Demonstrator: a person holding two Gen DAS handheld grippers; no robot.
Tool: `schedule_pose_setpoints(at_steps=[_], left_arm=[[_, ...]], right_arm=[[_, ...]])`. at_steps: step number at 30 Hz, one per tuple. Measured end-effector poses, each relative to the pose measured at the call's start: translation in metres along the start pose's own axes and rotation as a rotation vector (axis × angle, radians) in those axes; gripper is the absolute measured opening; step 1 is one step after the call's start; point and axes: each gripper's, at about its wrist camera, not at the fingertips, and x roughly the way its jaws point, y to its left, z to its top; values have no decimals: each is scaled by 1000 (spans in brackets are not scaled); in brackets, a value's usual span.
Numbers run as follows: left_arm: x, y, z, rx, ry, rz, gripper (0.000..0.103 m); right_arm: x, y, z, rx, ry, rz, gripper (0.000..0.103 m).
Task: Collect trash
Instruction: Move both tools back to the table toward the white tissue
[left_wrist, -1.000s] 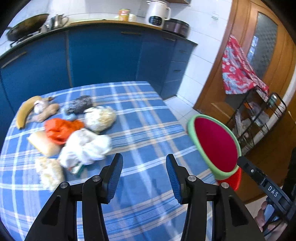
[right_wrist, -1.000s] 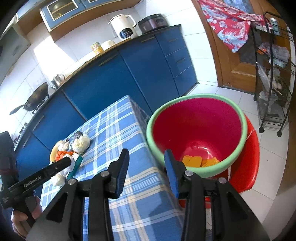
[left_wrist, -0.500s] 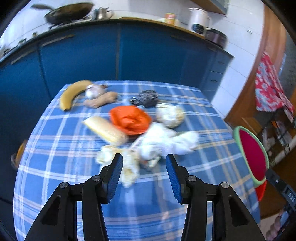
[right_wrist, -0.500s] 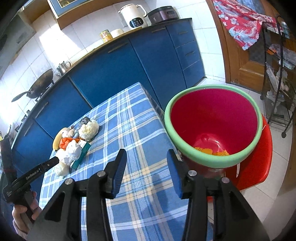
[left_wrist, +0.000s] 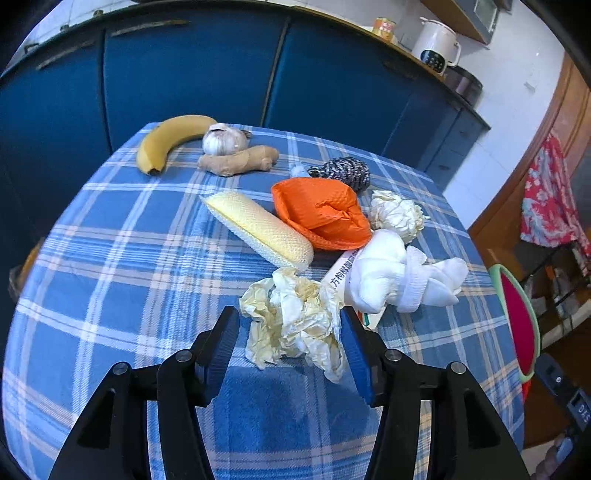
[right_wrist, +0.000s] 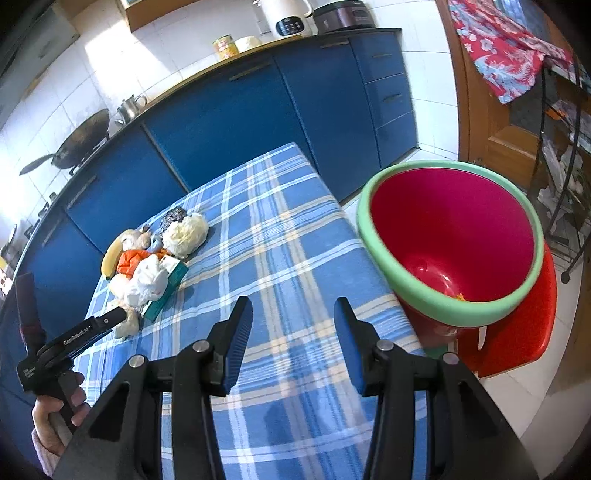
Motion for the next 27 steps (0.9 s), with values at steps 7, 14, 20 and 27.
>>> schedule_pose_setpoints(at_steps=[7, 14, 20, 27], left_arm=[[10, 5, -6, -29, 25, -114, 38], [-9, 19, -5, -49, -4, -127, 29], [-28, 37, -6, -68, -46, -108, 29], [-41, 46, -5, -80, -84, -90, 29]], right_arm=[[12, 35, 0, -64, 24, 17, 51], [29, 72, 1, -122, 53, 60, 52], [50, 107, 2, -167, 69, 118, 58], [77, 138, 9, -186, 87, 163, 59]])
